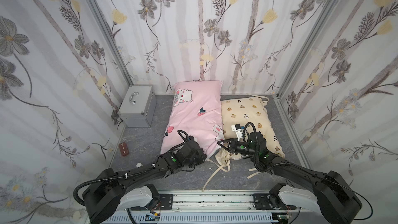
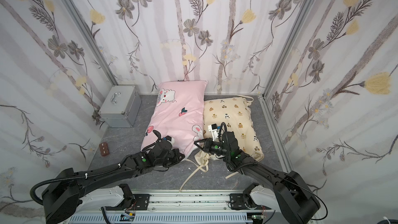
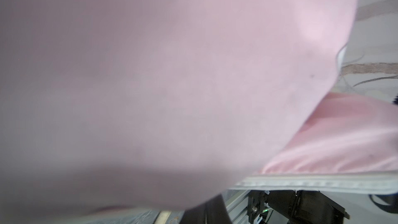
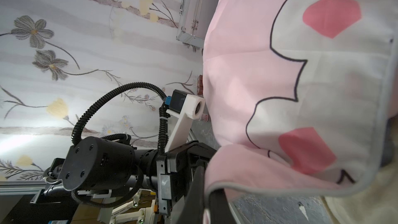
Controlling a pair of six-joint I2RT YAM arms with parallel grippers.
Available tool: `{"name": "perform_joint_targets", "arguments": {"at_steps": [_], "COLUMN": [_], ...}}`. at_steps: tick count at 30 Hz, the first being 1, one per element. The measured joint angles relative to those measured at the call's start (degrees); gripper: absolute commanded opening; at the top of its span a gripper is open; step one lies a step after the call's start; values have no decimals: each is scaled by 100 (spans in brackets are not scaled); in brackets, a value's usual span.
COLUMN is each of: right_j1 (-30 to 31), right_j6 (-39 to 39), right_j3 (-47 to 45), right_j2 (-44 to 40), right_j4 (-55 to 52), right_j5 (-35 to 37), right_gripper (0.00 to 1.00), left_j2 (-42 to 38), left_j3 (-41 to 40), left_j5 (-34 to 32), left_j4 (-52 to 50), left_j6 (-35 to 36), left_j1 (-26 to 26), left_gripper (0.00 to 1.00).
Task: Zip up pillowcases
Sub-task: Zip the zipper on the pillowcase.
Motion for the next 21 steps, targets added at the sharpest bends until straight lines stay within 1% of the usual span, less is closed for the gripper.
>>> {"name": "perform_joint_targets", "arguments": {"at_steps": [4,8,14,21], "right_j1": [-28,-31,-66,-293], "right_j6": [-520,-846,-1180,-1528], "right_j3": [256,380,621,1019], "right_j2": [-247,-376,-496,-673], "right_j4": [-1029,-1635,-2151,-2664], "right_j5": [393,680,951,1187], "right_gripper": [0,0,0,0], "left_j2": [-304,-682,-1270,-1779], "left_j3": [-92,-173,-579,-739], "left_j5": [-225,-481,-833,-1233], "left_j4": [-555,-1331,-2295,-3215], "left_j6": [116,247,269,245], "left_j1": [72,188,525,907], "left_gripper": [0,0,0,0]}}
